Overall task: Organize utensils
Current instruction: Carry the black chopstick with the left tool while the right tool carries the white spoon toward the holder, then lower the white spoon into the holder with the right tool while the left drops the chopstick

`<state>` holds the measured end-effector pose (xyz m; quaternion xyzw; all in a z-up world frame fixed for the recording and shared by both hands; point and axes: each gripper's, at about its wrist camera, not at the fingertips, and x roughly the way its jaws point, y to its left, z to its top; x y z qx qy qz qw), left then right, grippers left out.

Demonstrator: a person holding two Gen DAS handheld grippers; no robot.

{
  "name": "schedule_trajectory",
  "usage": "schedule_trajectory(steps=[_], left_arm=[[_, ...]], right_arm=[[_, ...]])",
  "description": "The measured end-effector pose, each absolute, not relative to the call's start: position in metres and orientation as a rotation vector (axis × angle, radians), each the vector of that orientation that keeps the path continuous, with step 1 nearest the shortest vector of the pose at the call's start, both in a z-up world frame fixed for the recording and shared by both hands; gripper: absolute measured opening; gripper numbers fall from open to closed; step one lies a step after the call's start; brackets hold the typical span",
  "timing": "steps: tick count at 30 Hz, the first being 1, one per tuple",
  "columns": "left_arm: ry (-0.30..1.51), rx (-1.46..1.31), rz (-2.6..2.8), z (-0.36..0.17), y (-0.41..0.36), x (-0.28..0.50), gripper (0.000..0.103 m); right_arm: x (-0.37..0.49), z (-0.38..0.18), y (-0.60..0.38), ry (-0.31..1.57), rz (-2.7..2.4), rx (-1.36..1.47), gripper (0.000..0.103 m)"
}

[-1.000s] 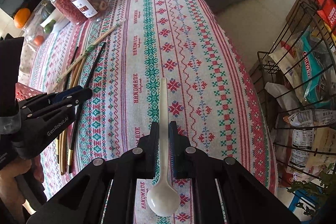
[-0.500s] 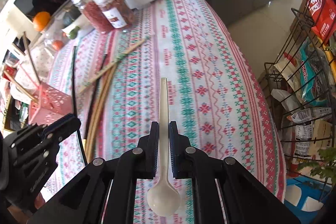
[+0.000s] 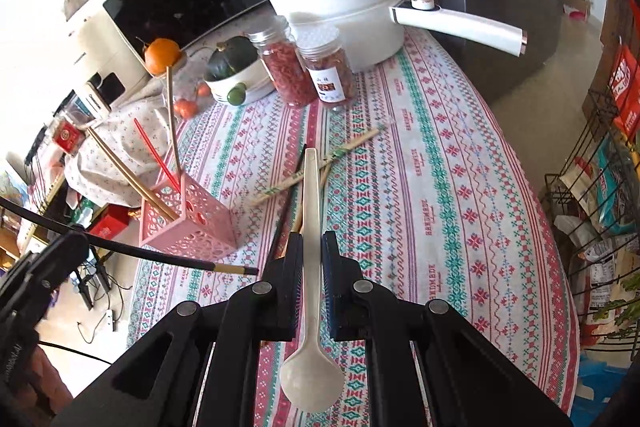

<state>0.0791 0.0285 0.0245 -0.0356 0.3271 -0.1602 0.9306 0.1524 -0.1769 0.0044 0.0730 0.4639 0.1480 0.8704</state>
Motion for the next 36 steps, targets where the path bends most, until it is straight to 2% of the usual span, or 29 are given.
schedule_trajectory(steps=[10,21,36], left_arm=[[0.466,-0.19,-0.227,0.069,0.081,0.07,0.006],[0.553,-0.204,-0.144,0.035,0.099,0.099,0.006],[0.432,-0.219,-0.143,0.051,0.101,0.09,0.006]], right_arm=[[0.166,0.006,-0.141,0.954,0.346,0.19,0.01],[0.161,0.01,-0.125,0.897,0.37,0.199,0.01],[0.161,0.019,-0.114,0.844,0.397,0.258,0.01]])
